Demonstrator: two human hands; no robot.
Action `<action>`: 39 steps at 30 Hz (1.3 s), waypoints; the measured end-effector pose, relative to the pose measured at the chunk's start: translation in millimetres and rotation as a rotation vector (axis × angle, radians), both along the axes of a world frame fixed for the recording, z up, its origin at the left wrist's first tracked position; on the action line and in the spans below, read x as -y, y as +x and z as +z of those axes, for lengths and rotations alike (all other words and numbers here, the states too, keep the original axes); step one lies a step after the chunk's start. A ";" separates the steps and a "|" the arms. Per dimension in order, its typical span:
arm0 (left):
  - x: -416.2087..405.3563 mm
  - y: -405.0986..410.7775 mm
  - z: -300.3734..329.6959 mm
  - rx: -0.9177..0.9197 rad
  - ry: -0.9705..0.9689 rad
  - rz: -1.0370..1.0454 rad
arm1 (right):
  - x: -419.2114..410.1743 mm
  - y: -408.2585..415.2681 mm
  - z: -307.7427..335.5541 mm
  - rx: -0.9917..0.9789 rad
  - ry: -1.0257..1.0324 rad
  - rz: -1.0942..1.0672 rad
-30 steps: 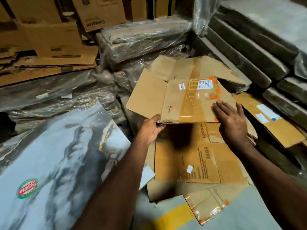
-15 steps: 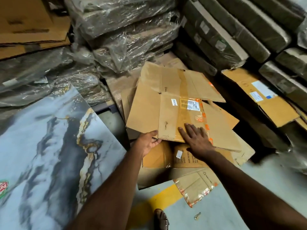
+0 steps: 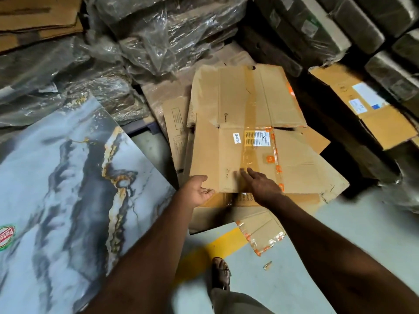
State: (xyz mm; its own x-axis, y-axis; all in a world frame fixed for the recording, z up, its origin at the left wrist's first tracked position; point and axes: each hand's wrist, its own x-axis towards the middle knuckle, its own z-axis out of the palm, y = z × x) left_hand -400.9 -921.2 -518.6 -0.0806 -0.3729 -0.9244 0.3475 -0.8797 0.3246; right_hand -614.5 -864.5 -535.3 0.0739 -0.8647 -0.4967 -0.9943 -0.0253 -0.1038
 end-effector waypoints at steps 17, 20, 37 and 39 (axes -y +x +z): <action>-82.8 84.7 61.6 0.701 -0.892 -0.674 | -40.8 108.6 61.1 0.580 -0.381 0.117; -120.8 133.0 59.9 0.761 -0.850 -0.594 | -55.8 156.7 82.2 0.576 -0.250 0.291; -634.3 443.1 29.4 0.927 -0.308 0.287 | -334.1 513.3 73.0 0.470 0.102 1.103; -696.4 460.5 21.0 0.929 -0.271 0.432 | -384.4 548.1 73.0 0.533 0.151 1.174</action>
State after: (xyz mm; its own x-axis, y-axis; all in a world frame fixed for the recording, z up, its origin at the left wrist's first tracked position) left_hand 59.6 -224.7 -497.5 0.8037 -0.4043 -0.4367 0.1281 -0.5991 0.7904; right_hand -66.4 -480.1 -462.3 0.9623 -0.0871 -0.2578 -0.2214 -0.8014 -0.5556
